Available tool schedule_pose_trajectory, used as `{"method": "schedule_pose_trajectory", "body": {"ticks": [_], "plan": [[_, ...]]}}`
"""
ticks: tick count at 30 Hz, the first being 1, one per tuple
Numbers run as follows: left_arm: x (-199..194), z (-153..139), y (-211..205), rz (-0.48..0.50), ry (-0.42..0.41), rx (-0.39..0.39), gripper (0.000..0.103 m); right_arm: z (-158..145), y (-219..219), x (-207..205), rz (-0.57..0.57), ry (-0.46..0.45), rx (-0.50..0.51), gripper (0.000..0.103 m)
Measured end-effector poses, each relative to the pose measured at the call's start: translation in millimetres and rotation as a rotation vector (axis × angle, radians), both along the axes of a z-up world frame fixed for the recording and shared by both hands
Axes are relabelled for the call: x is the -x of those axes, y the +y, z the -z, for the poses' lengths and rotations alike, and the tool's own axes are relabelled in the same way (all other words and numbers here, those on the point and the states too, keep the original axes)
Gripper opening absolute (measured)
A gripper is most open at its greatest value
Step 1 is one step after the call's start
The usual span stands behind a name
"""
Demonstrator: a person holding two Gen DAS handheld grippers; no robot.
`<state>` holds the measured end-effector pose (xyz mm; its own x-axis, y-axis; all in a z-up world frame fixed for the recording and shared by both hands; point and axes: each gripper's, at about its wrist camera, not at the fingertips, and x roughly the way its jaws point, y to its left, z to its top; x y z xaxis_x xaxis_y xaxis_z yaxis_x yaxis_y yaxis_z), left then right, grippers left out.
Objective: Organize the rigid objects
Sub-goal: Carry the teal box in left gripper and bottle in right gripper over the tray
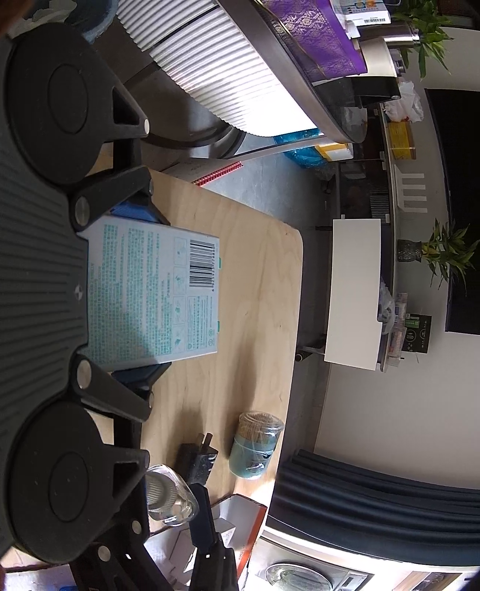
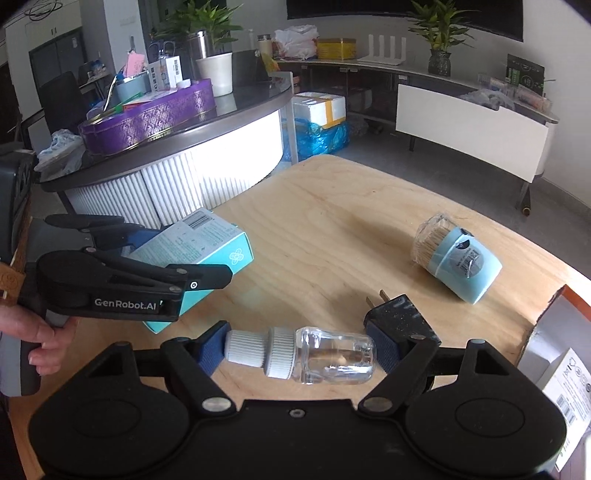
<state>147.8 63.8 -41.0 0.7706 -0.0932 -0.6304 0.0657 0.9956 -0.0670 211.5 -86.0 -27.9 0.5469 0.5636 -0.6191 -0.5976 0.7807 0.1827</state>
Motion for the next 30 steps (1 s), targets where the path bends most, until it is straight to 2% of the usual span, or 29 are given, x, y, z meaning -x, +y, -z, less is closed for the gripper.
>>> {"method": "schedule_pose_trajectory", "body": {"ticks": [9,13,20,30], "plan": [[32.2,-26.7,-16.4,-0.031,-0.006,0.001,0.071,-31.1,-22.8,49.1,0.252,-0.041,-0.062,0.095],[48.0,-37.3,-23.6,-0.018,-0.015,0.018,0.071,-39.7,-35.1,71.1,0.327,-0.044,-0.088,0.095],[72.8,-48.7,-41.2,0.000,-0.025,0.022,0.071,-48.7,-57.6,113.7,0.406,-0.047,-0.115,0.095],[95.5,-58.2,-59.1,0.030,-0.043,0.033,0.071,-50.6,-86.1,153.8,0.485,-0.047,-0.130,0.095]]}}
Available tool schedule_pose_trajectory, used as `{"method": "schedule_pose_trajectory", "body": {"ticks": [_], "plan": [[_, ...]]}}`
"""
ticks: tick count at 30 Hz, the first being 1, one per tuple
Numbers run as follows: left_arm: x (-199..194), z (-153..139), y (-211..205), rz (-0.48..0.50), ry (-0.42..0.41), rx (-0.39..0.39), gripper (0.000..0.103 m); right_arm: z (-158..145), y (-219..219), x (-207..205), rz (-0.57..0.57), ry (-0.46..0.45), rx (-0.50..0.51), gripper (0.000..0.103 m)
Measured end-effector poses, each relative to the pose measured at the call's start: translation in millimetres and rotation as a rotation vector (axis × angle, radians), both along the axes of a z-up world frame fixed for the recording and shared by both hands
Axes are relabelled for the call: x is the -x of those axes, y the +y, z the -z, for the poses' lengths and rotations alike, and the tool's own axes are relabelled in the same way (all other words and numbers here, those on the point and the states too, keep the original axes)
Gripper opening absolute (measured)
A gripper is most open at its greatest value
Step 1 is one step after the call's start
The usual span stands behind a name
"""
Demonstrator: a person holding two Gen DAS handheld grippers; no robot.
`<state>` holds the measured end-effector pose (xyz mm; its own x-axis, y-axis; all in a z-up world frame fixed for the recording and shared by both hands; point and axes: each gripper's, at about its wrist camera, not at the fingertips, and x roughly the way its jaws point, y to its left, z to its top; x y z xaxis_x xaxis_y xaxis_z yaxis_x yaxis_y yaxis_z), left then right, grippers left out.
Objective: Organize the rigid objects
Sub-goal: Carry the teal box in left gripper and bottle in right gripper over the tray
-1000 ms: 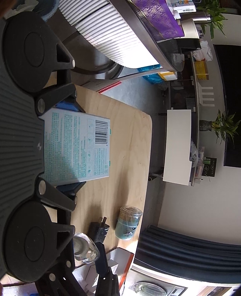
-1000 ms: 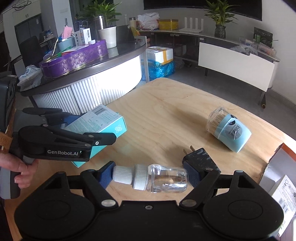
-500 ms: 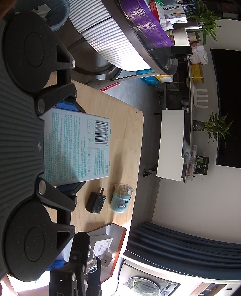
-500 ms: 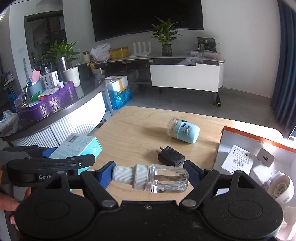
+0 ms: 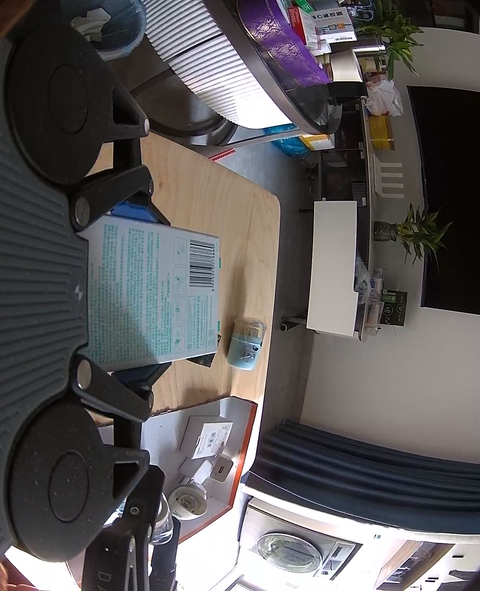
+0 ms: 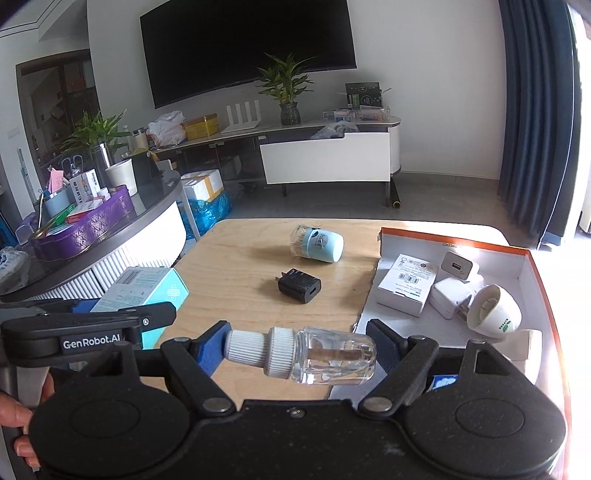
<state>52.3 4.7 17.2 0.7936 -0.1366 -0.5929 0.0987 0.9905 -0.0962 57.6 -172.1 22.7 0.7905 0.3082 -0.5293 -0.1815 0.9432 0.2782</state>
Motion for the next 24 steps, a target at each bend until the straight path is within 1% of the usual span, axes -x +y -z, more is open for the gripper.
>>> {"method": "schedule_pose_trajectory", "body": {"ticks": [4,12,24], "plan": [[6.5,-1.0,-7.5,0.023,0.000,0.014,0.071,0.2,-8.1,10.6,0.020,-0.004,-0.005,0.095],[16.6,-3.3,-28.8,0.083,-0.006,0.011,0.071,-0.6,-26.3,27.1,0.067,-0.015,-0.005,0.095],[21.2,-7.5,-58.1,0.171,-0.014,0.025,0.071,-0.7,-65.4,45.2,0.171,-0.020,-0.012,0.095]]}}
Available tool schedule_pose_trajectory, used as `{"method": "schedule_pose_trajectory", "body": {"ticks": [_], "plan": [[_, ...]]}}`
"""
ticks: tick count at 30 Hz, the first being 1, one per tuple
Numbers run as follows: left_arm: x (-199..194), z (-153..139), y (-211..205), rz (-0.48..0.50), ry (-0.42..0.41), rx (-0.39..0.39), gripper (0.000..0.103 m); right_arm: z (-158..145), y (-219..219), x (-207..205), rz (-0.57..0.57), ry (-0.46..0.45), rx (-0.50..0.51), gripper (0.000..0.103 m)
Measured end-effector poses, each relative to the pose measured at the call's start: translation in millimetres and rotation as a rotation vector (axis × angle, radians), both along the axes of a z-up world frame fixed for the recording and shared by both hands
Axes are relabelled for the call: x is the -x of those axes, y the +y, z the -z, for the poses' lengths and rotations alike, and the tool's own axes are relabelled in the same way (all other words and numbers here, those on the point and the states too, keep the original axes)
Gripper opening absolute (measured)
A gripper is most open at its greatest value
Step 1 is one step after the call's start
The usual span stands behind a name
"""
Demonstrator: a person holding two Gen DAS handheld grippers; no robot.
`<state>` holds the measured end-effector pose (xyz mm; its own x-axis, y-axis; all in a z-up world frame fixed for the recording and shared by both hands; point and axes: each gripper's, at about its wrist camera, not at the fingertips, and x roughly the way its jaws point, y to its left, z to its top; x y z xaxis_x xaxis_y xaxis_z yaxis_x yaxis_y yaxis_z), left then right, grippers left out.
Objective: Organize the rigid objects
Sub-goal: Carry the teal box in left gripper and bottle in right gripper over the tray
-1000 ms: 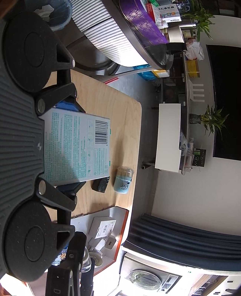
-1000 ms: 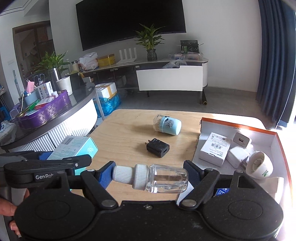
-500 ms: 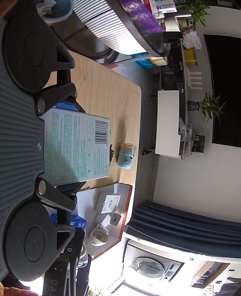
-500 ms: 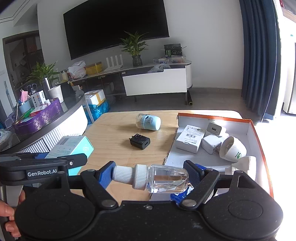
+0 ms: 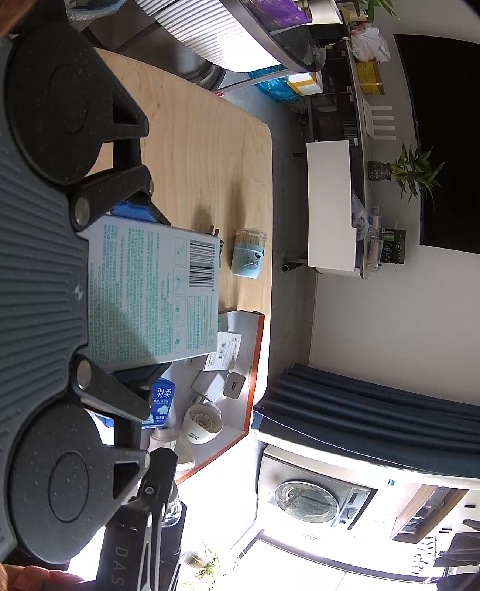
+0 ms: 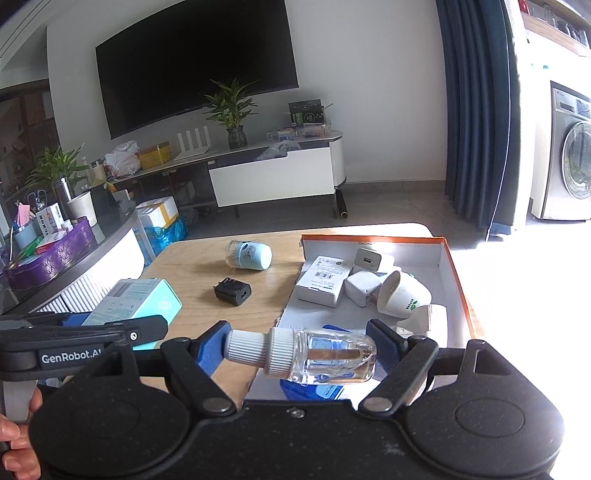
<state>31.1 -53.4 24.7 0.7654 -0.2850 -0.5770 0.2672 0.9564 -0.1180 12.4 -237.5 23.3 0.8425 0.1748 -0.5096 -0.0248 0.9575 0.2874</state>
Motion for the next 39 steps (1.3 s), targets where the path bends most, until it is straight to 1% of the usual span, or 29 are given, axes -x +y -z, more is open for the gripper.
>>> {"method": "schedule_pose_trajectory", "body": {"ticks": [8,19,30,39], "plan": [[-0.2,-4.0,-19.2,0.060,-0.016,-0.003,0.071,-1.9,-22.6,10.1,0.068,-0.011,-0.002,0.095],[-7.2,-7.3,-44.8,0.130,-0.041,-0.014,0.071,-6.8,-42.0,7.9,0.122,-0.028,-0.004,0.095],[-19.6,-7.7,-65.1,0.160,-0.042,-0.022,0.071,-11.5,-55.3,-4.1,0.148,-0.051,-0.006,0.095],[-25.6,-8.6,-70.4,0.162,-0.042,-0.017,0.071,-10.6,-62.2,-14.0,0.165,-0.049,-0.009,0.095]]}}
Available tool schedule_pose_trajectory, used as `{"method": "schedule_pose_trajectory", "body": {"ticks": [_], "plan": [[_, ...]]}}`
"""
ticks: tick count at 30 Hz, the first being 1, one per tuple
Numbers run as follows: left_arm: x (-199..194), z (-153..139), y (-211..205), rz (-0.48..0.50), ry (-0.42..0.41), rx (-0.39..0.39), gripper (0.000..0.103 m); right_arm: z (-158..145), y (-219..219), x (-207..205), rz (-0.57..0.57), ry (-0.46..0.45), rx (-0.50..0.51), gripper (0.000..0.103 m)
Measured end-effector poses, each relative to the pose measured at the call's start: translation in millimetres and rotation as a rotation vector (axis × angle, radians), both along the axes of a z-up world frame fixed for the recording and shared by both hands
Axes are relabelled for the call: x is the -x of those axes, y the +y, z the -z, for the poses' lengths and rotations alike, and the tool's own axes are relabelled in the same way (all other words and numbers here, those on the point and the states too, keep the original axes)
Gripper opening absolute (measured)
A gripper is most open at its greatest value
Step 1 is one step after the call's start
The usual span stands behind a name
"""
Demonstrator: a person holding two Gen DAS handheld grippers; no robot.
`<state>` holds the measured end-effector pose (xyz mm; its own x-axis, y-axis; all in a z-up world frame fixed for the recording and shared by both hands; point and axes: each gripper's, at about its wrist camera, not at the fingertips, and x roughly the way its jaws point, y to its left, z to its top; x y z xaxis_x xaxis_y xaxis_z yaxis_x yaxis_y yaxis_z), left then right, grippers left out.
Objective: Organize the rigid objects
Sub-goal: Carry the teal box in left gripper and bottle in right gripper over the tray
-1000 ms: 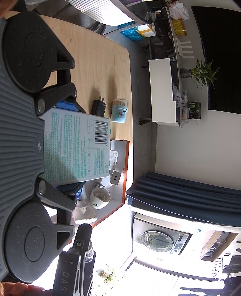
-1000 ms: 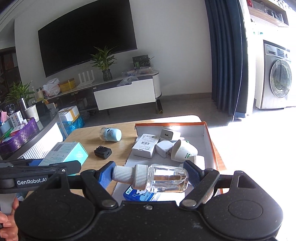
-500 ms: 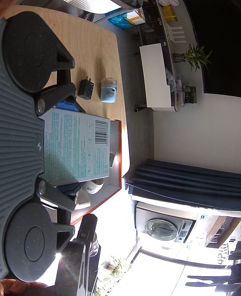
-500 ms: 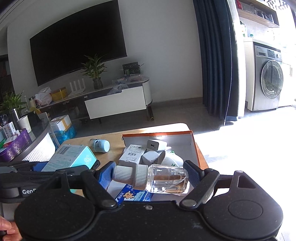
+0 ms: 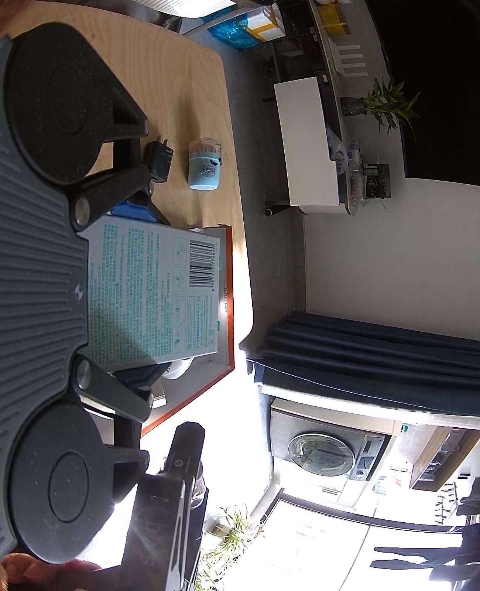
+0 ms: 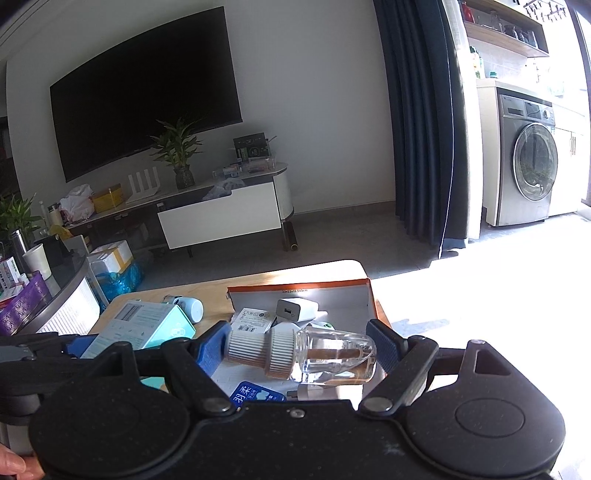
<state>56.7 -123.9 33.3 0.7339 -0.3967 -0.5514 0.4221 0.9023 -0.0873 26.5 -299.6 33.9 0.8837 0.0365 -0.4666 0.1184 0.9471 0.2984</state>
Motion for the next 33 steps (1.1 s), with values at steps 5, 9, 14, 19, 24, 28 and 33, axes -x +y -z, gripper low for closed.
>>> {"method": "schedule_pose_trajectory", "body": {"ticks": [5,9,14,19,24,28,33], "plan": [[-2.4,-0.3,-3.0,-0.003,0.003,0.001,0.071,0.0,-0.2,-0.2,0.000,-0.001,0.001,0.096],[-5.4,-0.8,-5.2,-0.003,0.006,-0.001,0.071,1.5,-2.6,-3.9,0.006,0.001,-0.003,0.095],[-8.8,-0.1,-7.7,-0.004,0.010,-0.002,0.071,2.8,-6.5,-10.7,0.008,0.002,0.001,0.095],[-10.7,1.8,-8.6,-0.004,0.016,-0.003,0.071,3.1,-7.9,-14.0,0.007,0.003,0.002,0.095],[-13.7,1.6,-11.1,-0.001,0.022,-0.003,0.071,3.5,-10.4,-21.1,0.003,0.007,0.003,0.095],[-17.8,2.6,-14.5,0.003,0.028,-0.005,0.071,4.8,-11.9,-26.2,0.002,0.010,0.003,0.096],[-20.9,4.3,-17.1,0.008,0.035,-0.007,0.071,5.4,-11.5,-30.7,0.000,0.012,0.006,0.096]]}}
